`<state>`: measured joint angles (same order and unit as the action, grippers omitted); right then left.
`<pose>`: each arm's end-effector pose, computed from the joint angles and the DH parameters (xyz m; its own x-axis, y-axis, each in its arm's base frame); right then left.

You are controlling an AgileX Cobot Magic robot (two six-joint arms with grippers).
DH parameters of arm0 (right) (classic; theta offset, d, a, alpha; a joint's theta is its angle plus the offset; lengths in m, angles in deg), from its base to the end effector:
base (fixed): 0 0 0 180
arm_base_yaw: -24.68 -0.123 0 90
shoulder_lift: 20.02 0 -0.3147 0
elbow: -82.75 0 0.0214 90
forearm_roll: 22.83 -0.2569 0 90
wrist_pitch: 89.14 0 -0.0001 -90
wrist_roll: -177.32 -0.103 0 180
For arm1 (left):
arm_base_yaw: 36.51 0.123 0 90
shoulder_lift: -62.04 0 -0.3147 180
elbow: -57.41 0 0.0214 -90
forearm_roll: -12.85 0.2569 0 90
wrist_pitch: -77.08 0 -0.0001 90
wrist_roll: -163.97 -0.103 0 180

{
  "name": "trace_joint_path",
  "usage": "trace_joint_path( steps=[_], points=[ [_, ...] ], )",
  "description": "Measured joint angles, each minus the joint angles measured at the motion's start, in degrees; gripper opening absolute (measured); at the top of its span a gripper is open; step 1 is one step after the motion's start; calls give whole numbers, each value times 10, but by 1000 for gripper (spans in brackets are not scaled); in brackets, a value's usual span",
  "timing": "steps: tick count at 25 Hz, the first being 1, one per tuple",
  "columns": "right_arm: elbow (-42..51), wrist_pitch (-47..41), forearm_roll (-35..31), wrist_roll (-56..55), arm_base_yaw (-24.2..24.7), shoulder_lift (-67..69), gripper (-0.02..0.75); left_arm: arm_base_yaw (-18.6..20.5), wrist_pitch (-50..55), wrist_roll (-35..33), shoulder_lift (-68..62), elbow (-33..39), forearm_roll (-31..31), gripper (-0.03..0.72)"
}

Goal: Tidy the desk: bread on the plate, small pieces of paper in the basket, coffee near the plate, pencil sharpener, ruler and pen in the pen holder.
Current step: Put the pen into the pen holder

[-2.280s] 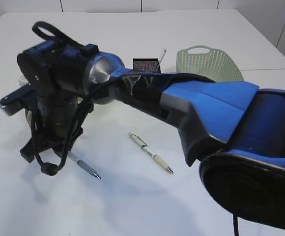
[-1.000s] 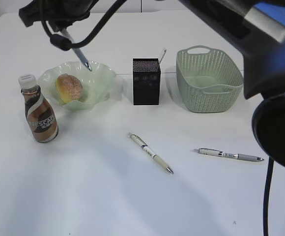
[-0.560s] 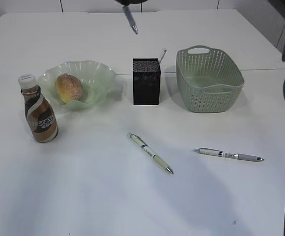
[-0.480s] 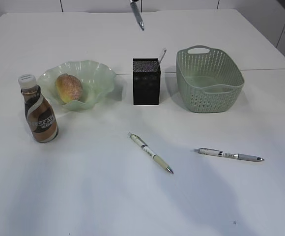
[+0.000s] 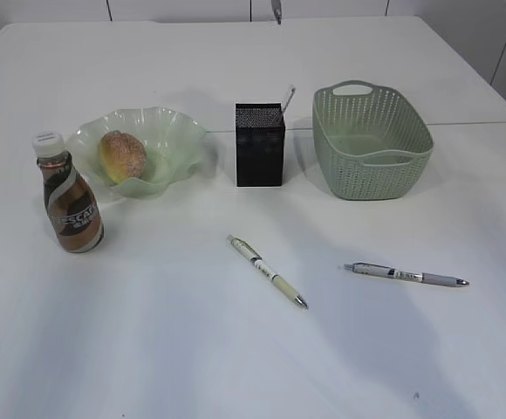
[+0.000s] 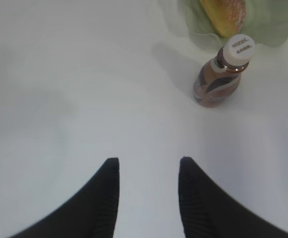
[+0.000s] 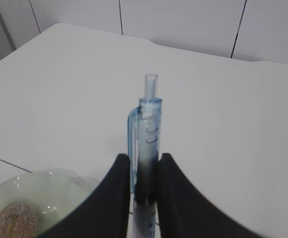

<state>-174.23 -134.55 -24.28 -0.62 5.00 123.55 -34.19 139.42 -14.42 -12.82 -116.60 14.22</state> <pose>0.5416 0.1957 0.3929 -0.3461 -0.1431 -0.9272 -0.3588 0.9334 -0.0101 0.2294 0.0115 0.4063 -0.7989 -0.0494 -0.5995 -0.0667 0.9977 0.0068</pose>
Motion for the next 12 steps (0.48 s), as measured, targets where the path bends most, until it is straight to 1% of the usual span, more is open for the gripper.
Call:
trace_joint_path(
  steps=[6, 12],
  points=[
    [12, 66, -9, 0, 1, 36, 134, 0, -5, 0, -5, 0, 0, 275],
    [13, 88, -11, 0, 1, 71, 133, 0, -17, 0, -22, 0, -4, 275]
  ],
)
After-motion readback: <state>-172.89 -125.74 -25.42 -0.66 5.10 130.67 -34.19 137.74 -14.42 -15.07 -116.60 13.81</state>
